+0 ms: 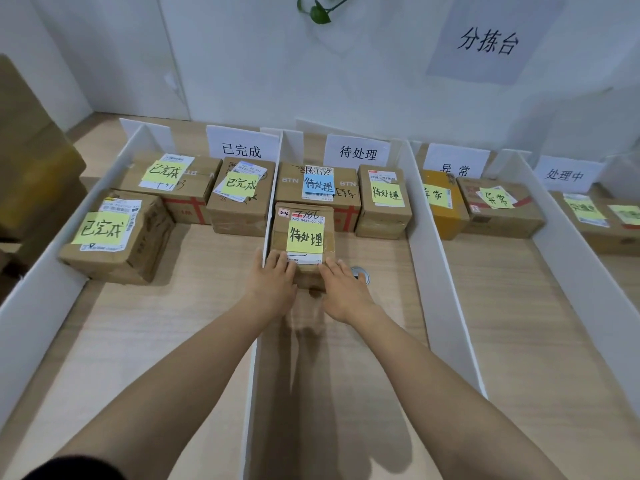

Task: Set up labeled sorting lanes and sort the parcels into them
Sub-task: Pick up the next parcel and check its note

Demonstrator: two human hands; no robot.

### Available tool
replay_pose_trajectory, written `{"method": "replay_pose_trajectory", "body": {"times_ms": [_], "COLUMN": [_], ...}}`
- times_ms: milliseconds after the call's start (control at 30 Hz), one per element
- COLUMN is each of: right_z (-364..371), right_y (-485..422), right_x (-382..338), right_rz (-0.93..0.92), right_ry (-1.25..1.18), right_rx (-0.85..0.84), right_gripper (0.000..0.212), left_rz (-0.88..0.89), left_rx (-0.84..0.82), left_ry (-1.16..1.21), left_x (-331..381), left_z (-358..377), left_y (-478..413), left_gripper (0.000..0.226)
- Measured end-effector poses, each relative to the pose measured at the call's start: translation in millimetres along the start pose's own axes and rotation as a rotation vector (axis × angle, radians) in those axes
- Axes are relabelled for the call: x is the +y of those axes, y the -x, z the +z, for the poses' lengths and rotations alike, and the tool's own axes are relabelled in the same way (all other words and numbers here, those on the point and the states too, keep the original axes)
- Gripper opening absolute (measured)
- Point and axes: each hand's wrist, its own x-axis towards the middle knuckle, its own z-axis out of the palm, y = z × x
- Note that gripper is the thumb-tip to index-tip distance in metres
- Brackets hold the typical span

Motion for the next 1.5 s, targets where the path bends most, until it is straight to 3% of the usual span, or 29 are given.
{"method": "replay_pose_trajectory", "body": {"times_ms": [167, 367, 467, 733, 933, 1167, 1300, 1500], "right_z": [-13, -32, -47, -77, -91, -101, -107, -106], "right_y": [-6, 3, 16, 56, 93, 139, 165, 204], "right_x": [-5, -11, -16, -45, -73, -108, -128, -163], "right_rz": [0.055, 0.145, 0.182, 0.172, 0.169, 0.077, 0.021, -0.086], "right_ry": [-0.092, -0.563, -0.686, -0.847, -0.902, -0.888, -0.865, -0.884], "right_rx": [-0.048, 0.168, 0.246, 0.411, 0.444, 0.453, 0.448, 0.455], "right_gripper": [0.066, 0.051, 0.044, 0.038, 0.037, 0.036, 0.038, 0.030], "left_rz": [0.033, -0.001, -0.034, -0.069, -0.014, -0.031, -0.116, -0.218], "left_rx": [0.000, 0.059, 0.101, 0.210, 0.351, 0.451, 0.445, 0.551], "left_ry": [0.130, 0.479, 0.606, 0.818, 1.050, 1.023, 0.998, 0.953], "left_x": [-8, -24, -33, -51, -64, -81, -98, -114], "left_z": [-1, -20, -34, -75, -103, -127, -128, -129], "left_y": [-4, 0, 8, 45, 91, 155, 188, 254], "left_gripper": [0.051, 0.032, 0.030, 0.042, 0.027, 0.025, 0.039, 0.020]}}
